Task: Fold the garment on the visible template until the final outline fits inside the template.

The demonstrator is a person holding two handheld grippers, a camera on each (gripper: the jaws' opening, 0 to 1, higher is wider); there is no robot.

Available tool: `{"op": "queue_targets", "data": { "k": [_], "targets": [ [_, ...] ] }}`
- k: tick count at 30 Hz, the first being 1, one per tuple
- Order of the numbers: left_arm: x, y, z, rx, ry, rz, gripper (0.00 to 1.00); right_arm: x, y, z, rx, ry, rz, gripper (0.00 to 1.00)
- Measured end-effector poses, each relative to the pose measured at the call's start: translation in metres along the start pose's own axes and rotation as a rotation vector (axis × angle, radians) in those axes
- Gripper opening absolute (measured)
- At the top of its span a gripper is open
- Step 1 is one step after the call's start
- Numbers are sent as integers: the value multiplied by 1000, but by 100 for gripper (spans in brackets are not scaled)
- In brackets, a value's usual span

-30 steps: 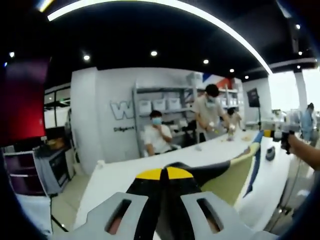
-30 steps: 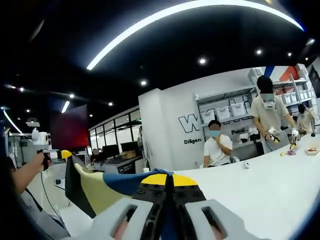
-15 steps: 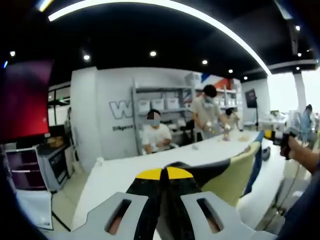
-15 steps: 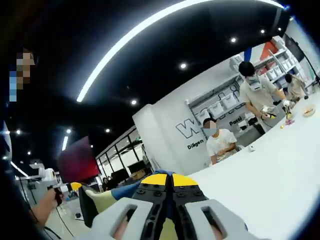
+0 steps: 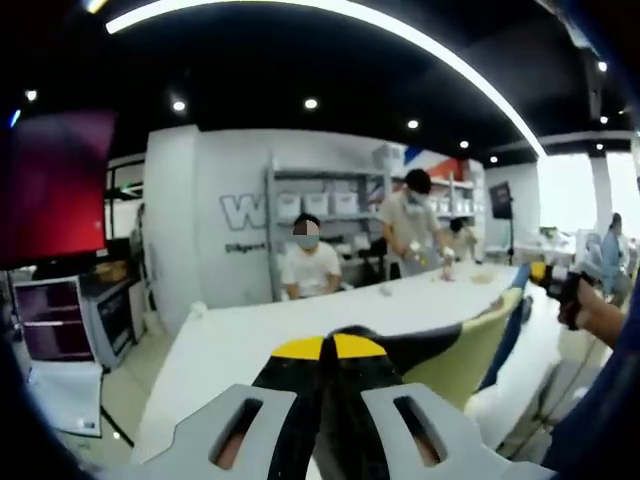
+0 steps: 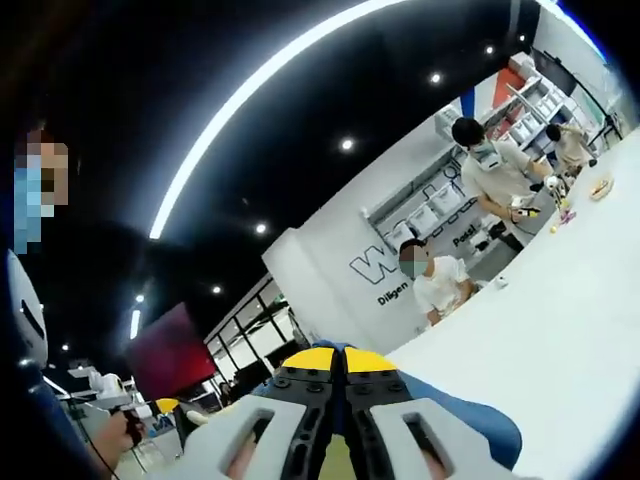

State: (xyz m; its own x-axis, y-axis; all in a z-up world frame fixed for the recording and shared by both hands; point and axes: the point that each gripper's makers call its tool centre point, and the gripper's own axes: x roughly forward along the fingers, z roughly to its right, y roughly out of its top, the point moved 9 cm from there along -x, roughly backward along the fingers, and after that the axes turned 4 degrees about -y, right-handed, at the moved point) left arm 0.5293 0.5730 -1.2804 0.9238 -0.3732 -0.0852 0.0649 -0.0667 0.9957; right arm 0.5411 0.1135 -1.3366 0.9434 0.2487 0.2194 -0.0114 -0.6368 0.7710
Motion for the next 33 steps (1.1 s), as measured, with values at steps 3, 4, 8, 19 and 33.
{"op": "queue_targets", "data": {
  "k": [3, 4, 8, 19, 33],
  "targets": [
    [3, -1, -1, -4, -5, 0, 0, 3, 0, 1, 10, -21, 6, 0],
    [8, -2, -2, -7, -8, -6, 0, 7, -2, 5, 20, -42, 0, 0],
    [26, -11, -3, -5, -17, -23, 0, 21, -11, 18, 26, -86, -15, 0],
    [95, -46, -27, -42, -6, -91, 0, 74, -44, 72, -11, -183, -128, 0],
    [170, -100, -63, -101, 15, -179, 0, 131, -89, 125, -17, -265, -263, 0]
  ]
}}
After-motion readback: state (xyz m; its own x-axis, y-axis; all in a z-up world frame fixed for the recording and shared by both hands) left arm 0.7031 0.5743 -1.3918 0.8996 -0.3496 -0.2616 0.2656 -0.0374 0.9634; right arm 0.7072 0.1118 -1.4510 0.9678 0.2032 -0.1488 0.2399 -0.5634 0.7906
